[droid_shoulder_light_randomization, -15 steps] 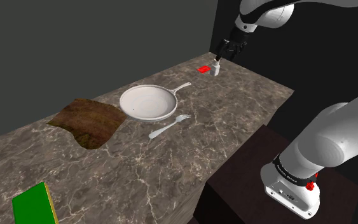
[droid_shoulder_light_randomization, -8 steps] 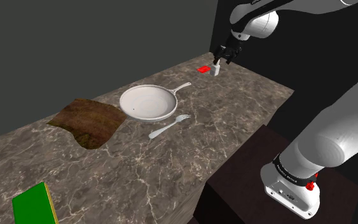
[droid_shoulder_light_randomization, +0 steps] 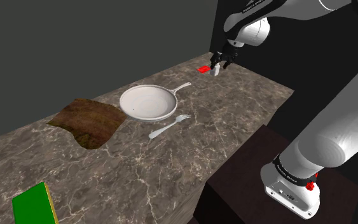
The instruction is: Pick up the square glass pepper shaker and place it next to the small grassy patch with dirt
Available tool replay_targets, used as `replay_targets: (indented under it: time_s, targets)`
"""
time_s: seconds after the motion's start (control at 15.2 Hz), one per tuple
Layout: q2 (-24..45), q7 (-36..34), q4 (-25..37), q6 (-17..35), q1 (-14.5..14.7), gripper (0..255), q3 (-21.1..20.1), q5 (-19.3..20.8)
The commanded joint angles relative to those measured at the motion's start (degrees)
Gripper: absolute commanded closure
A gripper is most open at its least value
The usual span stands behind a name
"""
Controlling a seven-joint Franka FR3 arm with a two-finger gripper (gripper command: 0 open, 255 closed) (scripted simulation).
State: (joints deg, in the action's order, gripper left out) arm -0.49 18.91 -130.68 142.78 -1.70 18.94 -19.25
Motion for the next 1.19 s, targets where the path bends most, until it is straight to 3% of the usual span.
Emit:
replay_targets:
  time_s: [0.0, 0.33, 0.4, 1.12]
  targets:
    - [0.2, 0.1, -0.1, 0.3, 0.0, 0, 0.0, -0.2]
    - [0.2, 0.1, -0.1, 0.3, 0.0, 0, 0.0, -0.2]
    - [0.2, 0.1, -0.1, 0.3, 0.0, 255, 0.0, -0.2]
    - [-0.8, -0.9, 0.5, -1.1, 0.0, 255, 0.0, 0.9]
